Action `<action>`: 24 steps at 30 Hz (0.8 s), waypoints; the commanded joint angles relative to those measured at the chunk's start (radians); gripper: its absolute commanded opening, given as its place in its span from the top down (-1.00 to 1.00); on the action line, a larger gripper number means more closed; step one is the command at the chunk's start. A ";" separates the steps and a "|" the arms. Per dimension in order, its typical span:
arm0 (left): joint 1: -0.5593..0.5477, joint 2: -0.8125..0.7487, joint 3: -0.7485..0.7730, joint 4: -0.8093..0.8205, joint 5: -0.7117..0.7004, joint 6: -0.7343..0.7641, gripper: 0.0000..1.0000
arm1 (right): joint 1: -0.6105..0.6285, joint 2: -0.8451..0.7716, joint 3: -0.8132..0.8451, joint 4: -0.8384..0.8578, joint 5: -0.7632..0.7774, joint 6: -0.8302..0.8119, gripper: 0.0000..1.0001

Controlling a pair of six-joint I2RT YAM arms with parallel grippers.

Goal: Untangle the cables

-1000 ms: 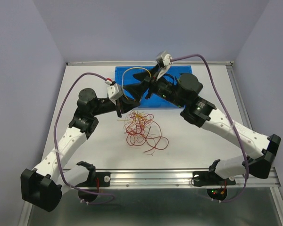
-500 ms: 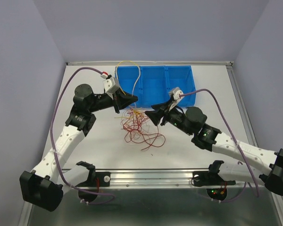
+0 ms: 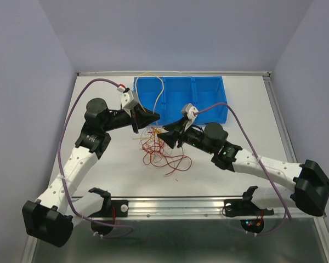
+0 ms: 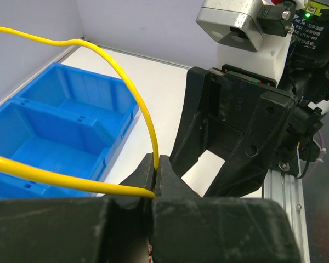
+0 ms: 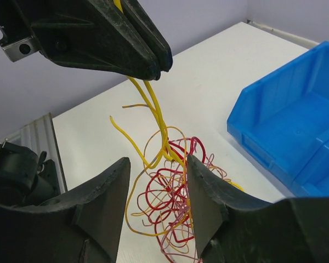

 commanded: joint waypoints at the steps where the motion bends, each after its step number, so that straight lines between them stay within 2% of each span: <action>1: 0.006 -0.028 0.019 0.039 0.030 0.004 1.00 | 0.004 0.002 0.077 0.091 -0.009 -0.045 -0.03; 6: 0.006 -0.019 0.016 0.037 0.053 0.007 1.00 | 0.004 0.029 0.106 0.093 0.029 -0.070 -0.02; 9: 0.006 -0.022 0.010 0.037 0.055 0.013 1.00 | 0.005 0.038 0.108 0.111 0.063 -0.085 0.05; 13: 0.008 -0.023 0.008 0.037 0.062 0.012 1.00 | 0.006 0.078 0.138 0.114 0.051 -0.093 0.23; 24: 0.006 -0.019 0.030 0.025 0.072 0.007 1.00 | 0.005 0.157 0.186 0.137 0.037 -0.090 0.55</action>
